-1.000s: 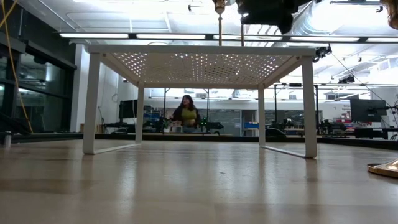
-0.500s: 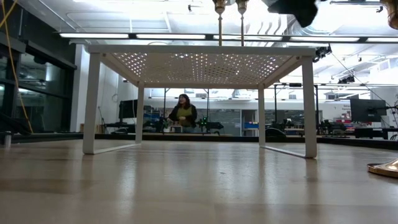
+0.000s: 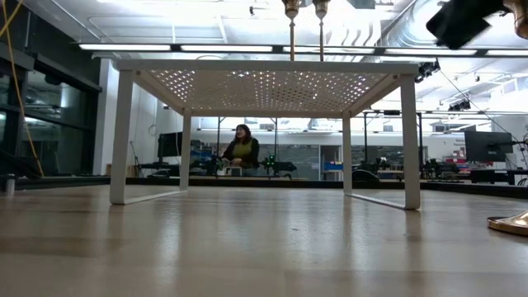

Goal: Pick & Place candle stick holders
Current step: Put the gold candle holder on the shelf

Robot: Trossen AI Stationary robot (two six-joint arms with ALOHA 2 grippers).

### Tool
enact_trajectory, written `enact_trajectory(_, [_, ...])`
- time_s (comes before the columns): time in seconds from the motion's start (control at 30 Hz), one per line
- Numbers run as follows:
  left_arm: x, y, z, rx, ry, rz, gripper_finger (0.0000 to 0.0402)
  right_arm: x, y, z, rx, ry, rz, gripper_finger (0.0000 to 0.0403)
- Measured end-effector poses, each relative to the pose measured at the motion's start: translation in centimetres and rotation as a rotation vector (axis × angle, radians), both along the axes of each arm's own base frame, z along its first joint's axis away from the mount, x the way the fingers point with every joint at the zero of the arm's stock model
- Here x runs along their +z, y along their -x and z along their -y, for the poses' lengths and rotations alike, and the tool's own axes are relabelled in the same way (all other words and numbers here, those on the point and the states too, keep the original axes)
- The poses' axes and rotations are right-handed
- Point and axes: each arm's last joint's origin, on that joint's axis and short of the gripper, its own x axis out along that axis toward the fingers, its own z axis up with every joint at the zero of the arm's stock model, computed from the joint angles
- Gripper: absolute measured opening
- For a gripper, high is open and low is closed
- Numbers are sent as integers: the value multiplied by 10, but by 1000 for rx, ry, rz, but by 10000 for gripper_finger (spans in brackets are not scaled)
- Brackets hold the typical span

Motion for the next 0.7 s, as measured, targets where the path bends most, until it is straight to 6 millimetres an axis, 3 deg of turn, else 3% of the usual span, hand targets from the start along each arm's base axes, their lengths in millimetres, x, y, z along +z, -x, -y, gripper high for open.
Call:
enact_trajectory(0.4, [-1, -6, 5, -13, 48, 15, 335, -17, 31, -14, 190, 8, -292, 152])
enact_trajectory(0.7, [-8, -16, 14, -14, 37, -3, 335, -20, 42, -23, 231, 50, -320, 181])
